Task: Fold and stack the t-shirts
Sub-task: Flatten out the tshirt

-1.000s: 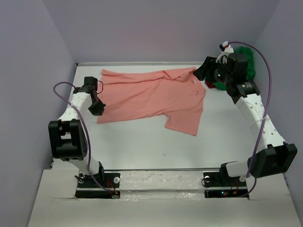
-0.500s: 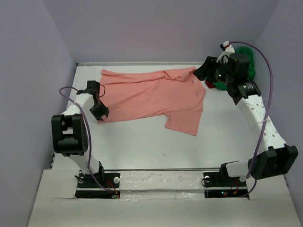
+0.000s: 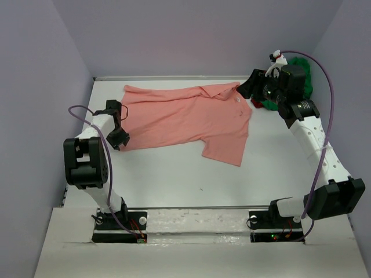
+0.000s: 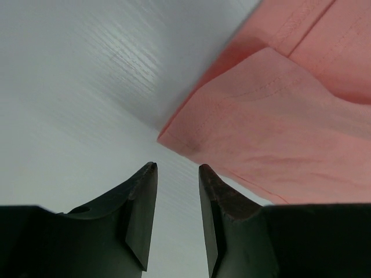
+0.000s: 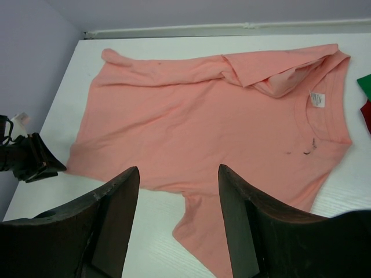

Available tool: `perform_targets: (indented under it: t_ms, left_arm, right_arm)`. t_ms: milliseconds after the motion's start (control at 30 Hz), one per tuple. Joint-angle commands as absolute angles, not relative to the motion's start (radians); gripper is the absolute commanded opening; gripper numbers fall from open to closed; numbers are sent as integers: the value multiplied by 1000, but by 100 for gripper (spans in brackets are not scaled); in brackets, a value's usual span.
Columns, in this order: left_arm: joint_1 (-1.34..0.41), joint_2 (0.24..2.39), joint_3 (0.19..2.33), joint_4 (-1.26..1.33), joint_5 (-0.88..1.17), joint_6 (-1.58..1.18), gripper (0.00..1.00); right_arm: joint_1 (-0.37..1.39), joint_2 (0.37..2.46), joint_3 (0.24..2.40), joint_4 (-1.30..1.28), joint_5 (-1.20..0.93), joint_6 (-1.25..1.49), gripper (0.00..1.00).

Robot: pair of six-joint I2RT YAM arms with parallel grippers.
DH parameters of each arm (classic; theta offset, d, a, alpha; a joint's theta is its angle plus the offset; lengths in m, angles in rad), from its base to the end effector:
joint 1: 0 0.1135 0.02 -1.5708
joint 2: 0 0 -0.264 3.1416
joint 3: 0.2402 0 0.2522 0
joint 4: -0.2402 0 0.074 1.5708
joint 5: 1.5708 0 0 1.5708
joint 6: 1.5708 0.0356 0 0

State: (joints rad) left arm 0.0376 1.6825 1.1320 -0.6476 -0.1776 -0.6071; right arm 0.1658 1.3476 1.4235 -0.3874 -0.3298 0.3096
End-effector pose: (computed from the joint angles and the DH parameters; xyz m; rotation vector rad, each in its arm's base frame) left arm 0.3288 0.0187 0.1973 -0.9096 2.5785 0.0888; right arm 0.2977 0.0615 0.4163 -0.0933 1.9123 0.6334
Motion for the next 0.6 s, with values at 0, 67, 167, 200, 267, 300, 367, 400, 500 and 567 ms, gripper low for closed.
perform_targets:
  t_ms: [0, 67, 167, 200, 267, 300, 367, 400, 500, 567]
  left_arm:
    - [51, 1703, 1163, -675, -225, -617, 45]
    - [52, 1712, 1164, -669, -229, -617, 45]
    - [58, 1732, 1169, -658, -218, -614, 45]
    - [60, 1742, 1173, -657, -215, -611, 45]
    - [61, 1753, 1181, -649, -210, -609, 45]
    - [60, 1755, 1183, -647, -204, -604, 45]
    - [61, 1759, 1193, -647, -196, -600, 45]
    - [63, 1763, 1196, -646, -192, -597, 45]
    - [64, 1756, 1206, -646, -180, -586, 45]
    - [64, 1750, 1207, -640, -170, -580, 45]
  right_arm:
    - [172, 1304, 1419, -327, -345, 295, 62]
    - [172, 1304, 1420, -327, -347, 295, 62]
    - [172, 1305, 1420, -325, -350, 293, 62]
    - [172, 1307, 1420, -327, -353, 295, 62]
    - [172, 1308, 1422, -325, -353, 295, 62]
    - [172, 1310, 1422, -325, -356, 295, 62]
    - [172, 1313, 1422, -324, -356, 293, 62]
    - [172, 1315, 1422, -324, -359, 293, 62]
    - [172, 1327, 1422, -321, -364, 295, 62]
    - [172, 1333, 1420, -321, -370, 298, 62]
